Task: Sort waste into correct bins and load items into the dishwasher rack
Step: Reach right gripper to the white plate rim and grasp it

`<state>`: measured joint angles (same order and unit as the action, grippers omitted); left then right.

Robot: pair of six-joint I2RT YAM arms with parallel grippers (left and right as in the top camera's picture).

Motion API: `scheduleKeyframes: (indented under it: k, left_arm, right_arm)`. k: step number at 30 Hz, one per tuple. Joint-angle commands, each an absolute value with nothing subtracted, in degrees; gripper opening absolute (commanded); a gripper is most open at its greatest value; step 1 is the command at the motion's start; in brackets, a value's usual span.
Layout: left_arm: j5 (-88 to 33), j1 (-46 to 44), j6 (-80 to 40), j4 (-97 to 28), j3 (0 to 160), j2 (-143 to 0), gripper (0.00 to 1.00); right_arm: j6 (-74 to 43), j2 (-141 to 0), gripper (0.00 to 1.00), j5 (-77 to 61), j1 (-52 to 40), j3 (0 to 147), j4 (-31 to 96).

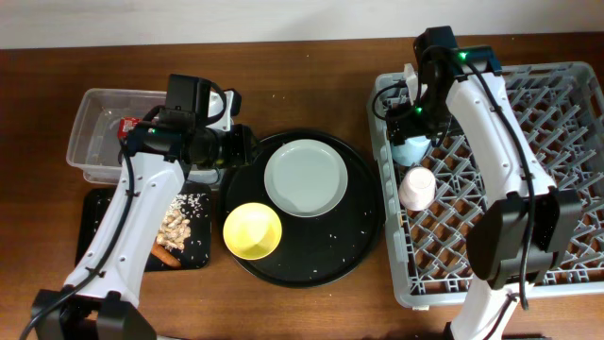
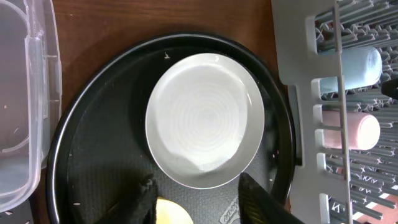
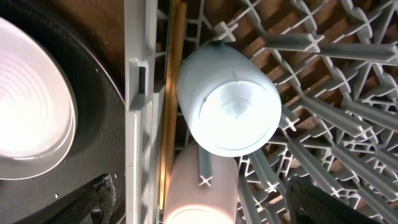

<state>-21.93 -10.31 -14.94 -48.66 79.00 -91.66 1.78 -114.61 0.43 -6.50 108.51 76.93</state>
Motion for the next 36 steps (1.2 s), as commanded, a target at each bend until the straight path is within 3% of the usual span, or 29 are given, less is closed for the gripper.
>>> scheduleKeyframes:
  k: [1, 3, 5, 7, 9, 13, 14, 16, 18, 21, 22, 24, 25, 27, 31, 36]
  left_arm:
    - [-21.1, -10.1, -13.3, -52.7, 78.7, -89.2, 0.25]
    - [-19.4, -10.1, -12.5, -55.2, 78.7, -84.3, 0.26]
    - [-8.9, -10.1, -15.4, -61.1, 78.7, -78.0, 0.27]
    - [-7.0, -10.1, -16.2, -64.9, 78.7, -77.0, 0.27]
    - [-7.0, -10.1, -16.2, -67.7, 76.7, -77.1, 0.27]
    - [-2.0, -10.1, -16.2, -67.8, 70.9, -77.1, 0.26]
    - [-1.2, -10.0, -16.2, -68.2, 70.9, -77.1, 0.26]
    - [1.3, -10.0, -16.2, -67.5, 70.9, -77.1, 0.26]
    - [1.4, -6.1, -16.7, -66.5, 71.0, -76.0, 0.22]
    - [1.4, 9.1, -21.8, -65.3, 71.1, -70.8, 0.17]
    - [-0.1, 15.7, -24.4, -65.6, 71.1, -68.6, 0.27]
    - [-3.7, 23.0, -24.4, -66.3, 71.1, -66.7, 0.62]
    - [-3.7, 24.3, -24.4, -67.4, 71.1, -66.7, 0.65]
    - [-3.7, 24.3, -24.4, -67.4, 71.1, -66.7, 0.99]
    - [-3.8, 24.3, -24.4, -67.4, 71.1, -66.7, 0.99]
    - [-6.7, 24.3, -24.4, -67.4, 71.1, -66.7, 0.99]
  right_arm:
    - [1.0, -114.6, 0.87, -2.3, -6.2, 108.6, 79.3]
    - [1.0, -113.3, 0.88, -3.8, -6.2, 110.7, 81.4]
    - [1.0, -110.4, 0.87, -9.5, -6.4, 114.7, 86.0]
    - [1.0, -108.0, 0.89, -12.6, -6.5, 115.3, 88.4]
    - [1.3, -106.0, 0.98, -19.3, -6.5, 115.3, 91.0]
    - [1.9, -106.2, 0.98, -29.1, -9.5, 114.3, 92.7]
    - [1.9, -106.2, 0.93, -29.1, -11.2, 114.3, 92.5]
    - [1.9, -106.2, 0.64, -29.1, -16.6, 114.3, 90.8]
    - [1.8, -106.6, 0.54, -29.1, -24.7, 114.3, 87.4]
    - [0.3, -108.6, 0.51, -26.1, -34.3, 114.3, 84.9]
    - [0.1, -109.9, 0.51, -26.1, -37.5, 114.1, 83.3]
    - [0.1, -112.8, 0.47, -24.8, -43.9, 112.7, 78.0]
    - [0.1, -114.1, 0.45, -22.9, -46.6, 111.6, 75.5]
    - [-0.1, -116.5, 0.44, -22.0, -51.3, 108.2, 70.6]
    - [-3.2, -119.4, 0.44, -12.4, -58.3, 102.0, 61.1]
    - [-4.7, -119.4, 0.45, -6.7, -59.8, 101.0, 58.9]
